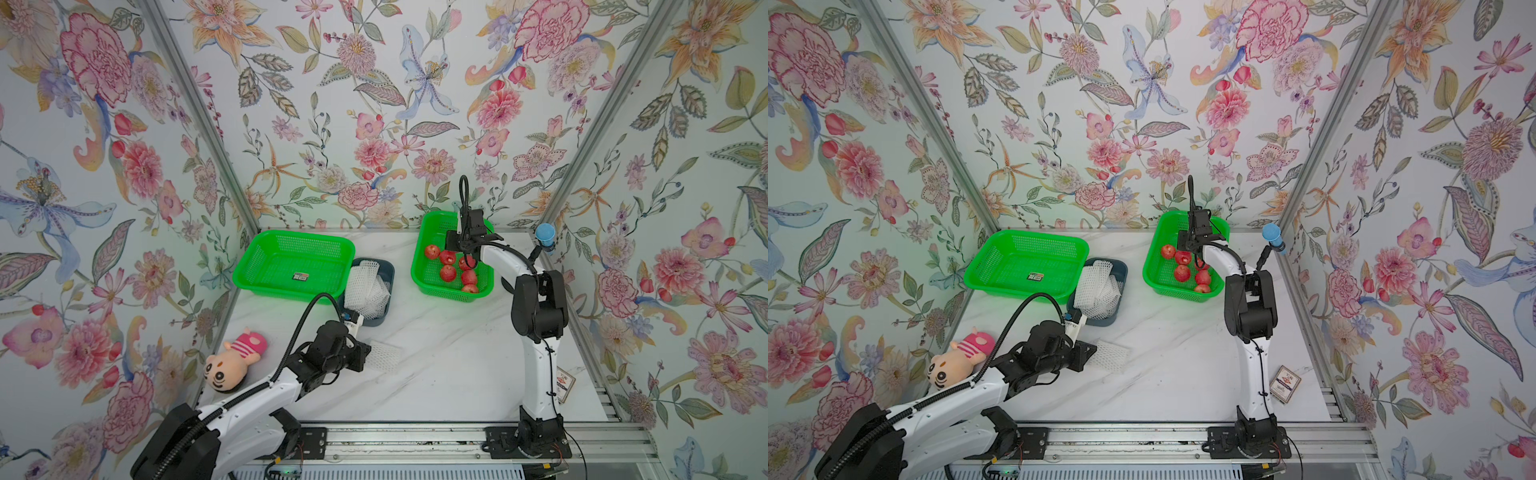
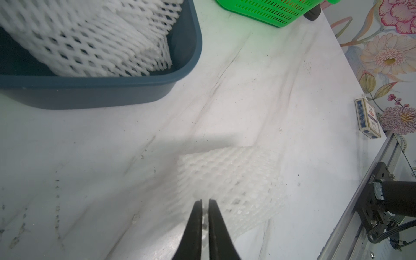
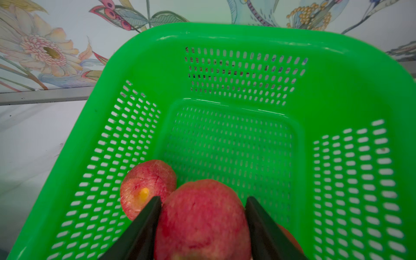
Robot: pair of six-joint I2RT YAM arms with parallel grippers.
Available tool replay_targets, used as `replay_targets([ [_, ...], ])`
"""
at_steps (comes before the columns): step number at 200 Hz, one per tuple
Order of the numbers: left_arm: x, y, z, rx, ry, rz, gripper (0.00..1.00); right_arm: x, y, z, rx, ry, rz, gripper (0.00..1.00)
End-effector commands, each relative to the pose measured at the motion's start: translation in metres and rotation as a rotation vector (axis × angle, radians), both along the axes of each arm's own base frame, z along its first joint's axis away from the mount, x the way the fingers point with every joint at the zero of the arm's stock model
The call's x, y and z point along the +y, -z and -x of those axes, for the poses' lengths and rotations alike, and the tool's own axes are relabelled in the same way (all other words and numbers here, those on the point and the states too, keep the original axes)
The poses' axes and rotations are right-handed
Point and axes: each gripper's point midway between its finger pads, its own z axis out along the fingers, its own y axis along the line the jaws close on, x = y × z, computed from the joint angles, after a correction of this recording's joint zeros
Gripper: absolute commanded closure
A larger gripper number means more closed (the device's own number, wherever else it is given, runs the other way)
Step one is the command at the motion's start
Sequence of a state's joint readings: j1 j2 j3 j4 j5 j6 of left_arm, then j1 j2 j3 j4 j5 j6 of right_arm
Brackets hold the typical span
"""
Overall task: Remove foam nets from apples
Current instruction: Place the apple in the basket, then place the foam net into the storage box.
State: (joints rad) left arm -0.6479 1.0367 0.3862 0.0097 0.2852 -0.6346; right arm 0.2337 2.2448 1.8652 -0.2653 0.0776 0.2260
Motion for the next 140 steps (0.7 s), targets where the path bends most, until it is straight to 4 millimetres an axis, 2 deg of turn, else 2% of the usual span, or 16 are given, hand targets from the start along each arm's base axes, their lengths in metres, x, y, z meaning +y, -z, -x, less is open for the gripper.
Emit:
replay_targets([
  [1, 0.000, -0.006, -0.001, -0.021, 0.014, 0.012, 0.89, -0.015, 0.019, 0.001, 0.062, 0.037, 0.012, 0.35],
  [37, -0.005, -0.015, -0.003, -0.038, 0.024, 0.043, 0.90, -0.019, 0.023, 0.006, 0.080, 0.008, 0.021, 0.30],
  [63, -0.010, -0.018, -0.003, -0.042, 0.034, 0.077, 0.92, -0.014, 0.014, 0.017, 0.071, -0.036, 0.020, 0.19],
  [75, -0.013, -0.019, -0.003, -0.042, 0.036, 0.096, 0.97, -0.011, 0.007, 0.025, 0.055, -0.056, 0.012, 0.16],
  [93, -0.014, -0.021, -0.004, -0.045, 0.030, 0.115, 1.00, -0.007, -0.005, 0.041, 0.031, -0.079, -0.002, 0.12],
  [126, -0.016, -0.024, -0.008, -0.046, 0.014, 0.131, 1.00, 0.005, -0.031, 0.080, -0.022, -0.132, -0.045, 0.10],
  [140, -0.014, -0.028, -0.010, -0.052, -0.004, 0.129, 1.00, 0.020, -0.046, 0.099, -0.048, -0.201, -0.035, 0.09],
])
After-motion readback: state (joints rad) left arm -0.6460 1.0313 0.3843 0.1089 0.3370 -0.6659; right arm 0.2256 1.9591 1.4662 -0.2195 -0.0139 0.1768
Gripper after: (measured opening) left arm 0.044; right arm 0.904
